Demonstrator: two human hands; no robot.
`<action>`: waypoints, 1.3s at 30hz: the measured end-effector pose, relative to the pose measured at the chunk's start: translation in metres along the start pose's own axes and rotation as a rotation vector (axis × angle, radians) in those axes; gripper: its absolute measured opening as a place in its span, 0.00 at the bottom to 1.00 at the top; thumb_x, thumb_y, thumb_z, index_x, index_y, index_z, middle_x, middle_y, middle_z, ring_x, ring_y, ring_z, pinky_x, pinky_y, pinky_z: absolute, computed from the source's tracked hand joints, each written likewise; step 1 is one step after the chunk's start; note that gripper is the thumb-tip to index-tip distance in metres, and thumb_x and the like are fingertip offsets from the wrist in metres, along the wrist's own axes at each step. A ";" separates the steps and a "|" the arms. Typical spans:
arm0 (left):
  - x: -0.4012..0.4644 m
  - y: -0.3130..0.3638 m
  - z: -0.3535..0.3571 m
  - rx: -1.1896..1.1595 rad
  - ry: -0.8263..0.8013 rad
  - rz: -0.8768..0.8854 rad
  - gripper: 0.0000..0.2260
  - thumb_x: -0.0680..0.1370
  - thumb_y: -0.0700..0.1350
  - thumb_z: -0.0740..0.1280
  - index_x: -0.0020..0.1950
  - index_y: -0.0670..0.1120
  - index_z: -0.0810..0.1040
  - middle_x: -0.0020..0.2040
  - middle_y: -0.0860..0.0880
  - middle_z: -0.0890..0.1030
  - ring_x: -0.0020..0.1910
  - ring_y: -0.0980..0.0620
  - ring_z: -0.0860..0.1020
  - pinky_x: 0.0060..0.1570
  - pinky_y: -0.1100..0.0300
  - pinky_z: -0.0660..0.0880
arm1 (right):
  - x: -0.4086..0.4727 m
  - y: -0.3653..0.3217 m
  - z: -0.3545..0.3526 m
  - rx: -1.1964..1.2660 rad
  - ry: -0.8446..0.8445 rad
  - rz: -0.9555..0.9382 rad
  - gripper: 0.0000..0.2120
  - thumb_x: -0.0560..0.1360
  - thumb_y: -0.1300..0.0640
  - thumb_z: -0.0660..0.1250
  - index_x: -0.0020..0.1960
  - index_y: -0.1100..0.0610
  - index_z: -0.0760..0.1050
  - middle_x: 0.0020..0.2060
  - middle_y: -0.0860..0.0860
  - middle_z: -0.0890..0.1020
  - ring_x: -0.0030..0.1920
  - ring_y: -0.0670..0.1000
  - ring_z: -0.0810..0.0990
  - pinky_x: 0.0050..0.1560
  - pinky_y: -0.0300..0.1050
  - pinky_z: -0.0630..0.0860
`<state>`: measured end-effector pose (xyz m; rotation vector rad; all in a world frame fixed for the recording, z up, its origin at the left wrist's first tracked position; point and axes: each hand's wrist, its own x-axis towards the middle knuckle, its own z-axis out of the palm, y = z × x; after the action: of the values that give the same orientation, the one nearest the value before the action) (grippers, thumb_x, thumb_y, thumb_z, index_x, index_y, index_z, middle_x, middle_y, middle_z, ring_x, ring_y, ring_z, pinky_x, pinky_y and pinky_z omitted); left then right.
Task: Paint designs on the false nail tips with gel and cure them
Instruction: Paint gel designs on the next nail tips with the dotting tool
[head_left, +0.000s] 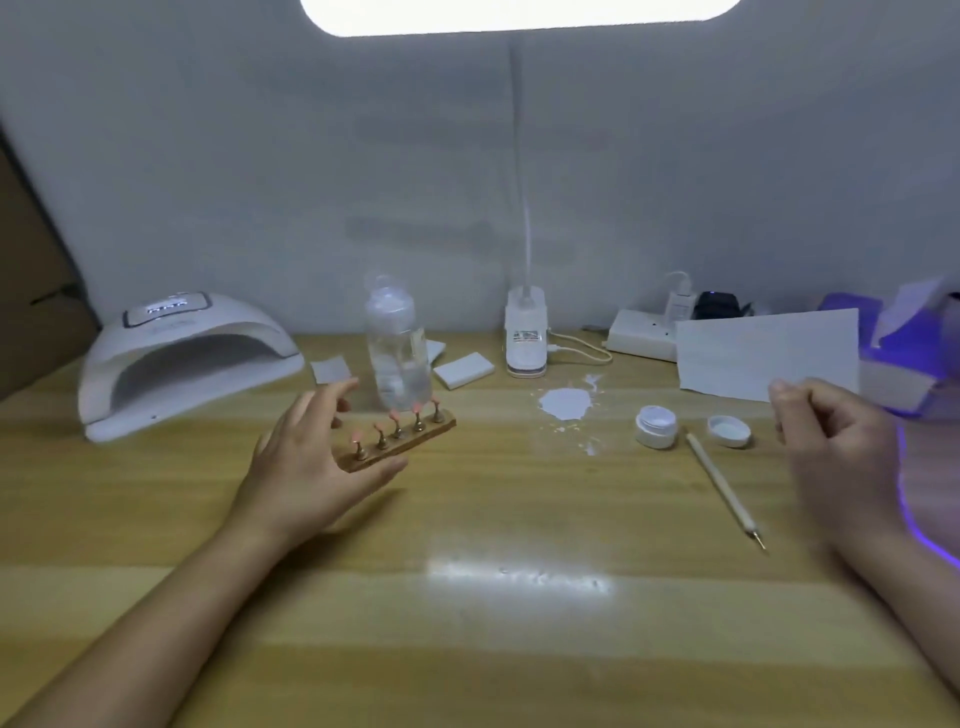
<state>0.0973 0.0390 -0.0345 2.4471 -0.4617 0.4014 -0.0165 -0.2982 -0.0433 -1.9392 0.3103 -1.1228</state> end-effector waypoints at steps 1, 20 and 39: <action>0.001 -0.003 0.003 0.013 -0.038 -0.054 0.33 0.65 0.53 0.75 0.67 0.50 0.67 0.50 0.55 0.71 0.52 0.53 0.71 0.59 0.50 0.68 | 0.000 0.001 0.001 -0.009 -0.017 -0.001 0.20 0.74 0.52 0.63 0.29 0.61 0.61 0.25 0.50 0.63 0.26 0.44 0.60 0.27 0.35 0.58; -0.008 0.102 0.038 -0.353 -0.289 0.332 0.13 0.68 0.39 0.74 0.49 0.49 0.78 0.39 0.56 0.80 0.41 0.68 0.76 0.38 0.76 0.67 | 0.021 -0.001 -0.008 -0.378 -0.515 0.242 0.18 0.69 0.45 0.67 0.28 0.57 0.73 0.17 0.44 0.70 0.20 0.43 0.66 0.24 0.37 0.64; 0.004 0.112 0.089 -0.417 -0.377 0.290 0.14 0.68 0.39 0.74 0.51 0.48 0.79 0.41 0.57 0.79 0.42 0.66 0.77 0.45 0.77 0.68 | 0.035 -0.009 -0.021 -0.532 -0.738 0.243 0.14 0.69 0.53 0.68 0.27 0.56 0.75 0.20 0.47 0.74 0.22 0.43 0.70 0.28 0.39 0.67</action>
<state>0.0697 -0.1016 -0.0445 2.0476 -0.9629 -0.0484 -0.0156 -0.3247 -0.0109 -2.5388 0.4432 -0.1153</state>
